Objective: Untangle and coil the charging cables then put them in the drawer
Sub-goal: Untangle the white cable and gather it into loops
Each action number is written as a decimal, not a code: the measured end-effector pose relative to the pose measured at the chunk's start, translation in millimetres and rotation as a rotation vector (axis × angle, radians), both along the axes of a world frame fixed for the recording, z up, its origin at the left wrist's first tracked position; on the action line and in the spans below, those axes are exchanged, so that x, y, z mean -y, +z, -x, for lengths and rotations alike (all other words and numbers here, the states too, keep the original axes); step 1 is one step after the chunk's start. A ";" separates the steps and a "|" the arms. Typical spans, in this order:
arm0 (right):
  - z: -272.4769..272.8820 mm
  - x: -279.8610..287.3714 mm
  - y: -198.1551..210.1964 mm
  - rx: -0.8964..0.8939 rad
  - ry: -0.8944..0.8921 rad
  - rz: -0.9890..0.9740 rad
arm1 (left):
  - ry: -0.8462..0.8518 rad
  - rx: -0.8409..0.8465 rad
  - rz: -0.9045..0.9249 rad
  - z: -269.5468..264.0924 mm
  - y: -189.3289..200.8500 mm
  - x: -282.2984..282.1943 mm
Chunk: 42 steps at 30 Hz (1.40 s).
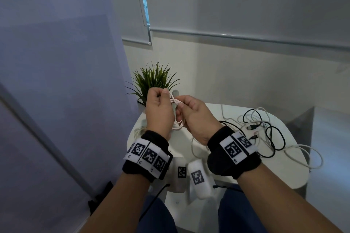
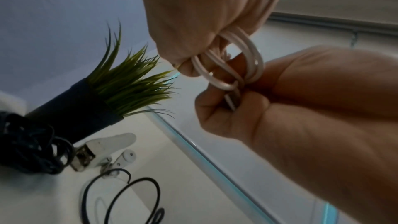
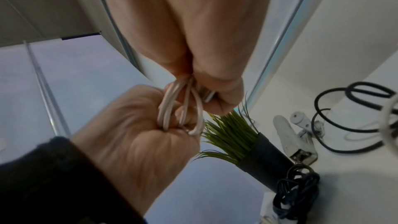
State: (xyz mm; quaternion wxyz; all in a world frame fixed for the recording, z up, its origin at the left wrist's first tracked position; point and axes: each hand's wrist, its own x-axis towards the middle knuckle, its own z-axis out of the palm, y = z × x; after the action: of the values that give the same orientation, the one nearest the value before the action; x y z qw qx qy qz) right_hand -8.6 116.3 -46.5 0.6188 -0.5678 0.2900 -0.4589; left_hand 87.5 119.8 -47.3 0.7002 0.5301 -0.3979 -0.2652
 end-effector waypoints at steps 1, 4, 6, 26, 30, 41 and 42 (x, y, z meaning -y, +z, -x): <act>1.2 -0.4 -1.0 0.013 0.019 0.010 | 0.002 -0.033 -0.001 -0.6 0.0 1.4; 5.6 -0.4 -5.7 -0.005 0.061 0.077 | 0.007 -0.072 0.001 -3.4 -2.1 5.1; 5.7 -0.1 -8.4 -0.024 0.014 0.112 | 0.005 -0.100 -0.006 -3.6 -2.5 7.0; 33.7 17.0 -3.7 -0.543 -0.091 0.320 | -0.320 -0.289 -0.118 0.0 5.3 -10.2; 38.3 23.0 -4.2 -0.455 -0.133 0.212 | -0.334 -0.165 -0.119 -5.7 -1.2 -10.4; 43.2 21.8 2.5 -0.276 -0.134 0.052 | -0.126 0.753 -0.165 -41.0 -10.7 -19.4; 41.9 20.4 3.0 -0.272 -0.117 0.042 | -0.085 0.774 -0.148 -40.9 -10.6 -18.7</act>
State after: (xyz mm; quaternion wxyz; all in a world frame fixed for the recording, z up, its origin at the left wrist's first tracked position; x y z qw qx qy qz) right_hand -50.5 95.9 -43.5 0.5341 -0.6194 0.3941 -0.4191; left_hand 128.3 138.6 -57.9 0.4467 0.6231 -0.6338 -0.1024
